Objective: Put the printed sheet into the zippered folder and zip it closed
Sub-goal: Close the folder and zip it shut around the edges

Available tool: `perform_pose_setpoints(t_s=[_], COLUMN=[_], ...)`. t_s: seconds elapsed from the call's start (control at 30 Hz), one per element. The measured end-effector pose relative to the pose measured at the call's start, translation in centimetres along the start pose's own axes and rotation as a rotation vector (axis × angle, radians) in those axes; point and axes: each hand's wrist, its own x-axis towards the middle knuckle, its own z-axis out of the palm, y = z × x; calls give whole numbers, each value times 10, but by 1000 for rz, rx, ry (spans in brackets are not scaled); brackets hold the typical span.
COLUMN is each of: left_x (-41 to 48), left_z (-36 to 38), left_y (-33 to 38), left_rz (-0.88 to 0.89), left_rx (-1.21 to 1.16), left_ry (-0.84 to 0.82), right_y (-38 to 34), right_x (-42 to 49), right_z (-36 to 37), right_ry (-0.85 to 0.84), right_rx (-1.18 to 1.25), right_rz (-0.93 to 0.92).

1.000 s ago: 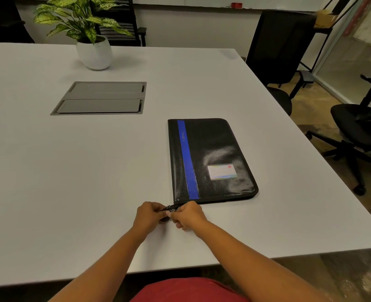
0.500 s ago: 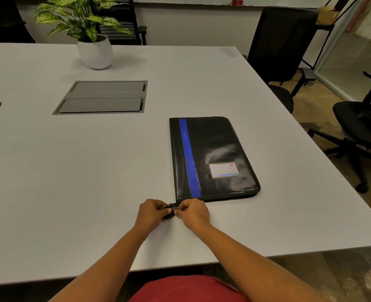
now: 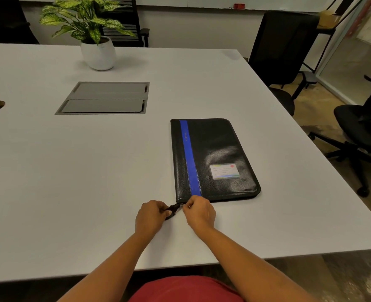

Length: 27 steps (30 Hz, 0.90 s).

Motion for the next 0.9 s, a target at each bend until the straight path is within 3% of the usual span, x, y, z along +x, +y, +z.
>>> perform_pose_setpoints(t_s=[0.47,0.63,0.8,0.9], left_x=[1,1,4,7], left_z=[-4,-5,4,17], left_y=[3,10,21,35], left_rz=[-25,-40,261,413], left_rx=[117,205,456,492], left_ry=[20,-9,80,-72], right_y=[39,50,55,56], right_x=[20,26,25,24], right_z=[-17,-21,-25,-26], right_ry=[176,101,48,11], right_rx=[114,198,68,-51], right_rz=[294,321,231,170])
